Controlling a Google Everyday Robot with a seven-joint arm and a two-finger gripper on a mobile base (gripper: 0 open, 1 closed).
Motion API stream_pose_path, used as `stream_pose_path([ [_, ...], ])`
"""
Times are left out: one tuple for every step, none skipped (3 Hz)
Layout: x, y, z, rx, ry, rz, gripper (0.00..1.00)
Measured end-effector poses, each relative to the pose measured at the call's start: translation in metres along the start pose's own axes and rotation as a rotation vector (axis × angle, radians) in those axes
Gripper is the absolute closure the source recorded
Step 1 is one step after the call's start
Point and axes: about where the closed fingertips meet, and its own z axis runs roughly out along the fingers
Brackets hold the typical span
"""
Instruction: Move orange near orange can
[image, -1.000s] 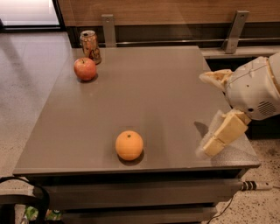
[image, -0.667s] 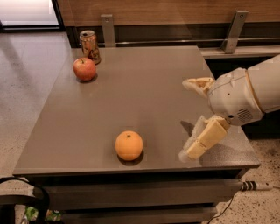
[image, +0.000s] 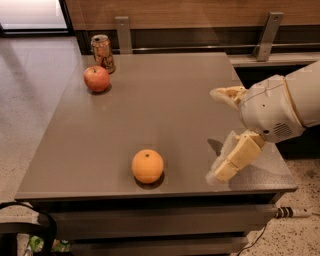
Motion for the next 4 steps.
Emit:
stream_pose_path([
  [0.000, 0.002, 0.012, 0.004, -0.043, -0.002, 0.00],
  [-0.001, 0.010, 0.041, 0.011, -0.138, -0.007, 0.00],
  [-0.004, 0.016, 0.067, 0.010, -0.213, -0.012, 0.00],
  [-0.004, 0.019, 0.087, -0.006, -0.253, -0.001, 0.00],
])
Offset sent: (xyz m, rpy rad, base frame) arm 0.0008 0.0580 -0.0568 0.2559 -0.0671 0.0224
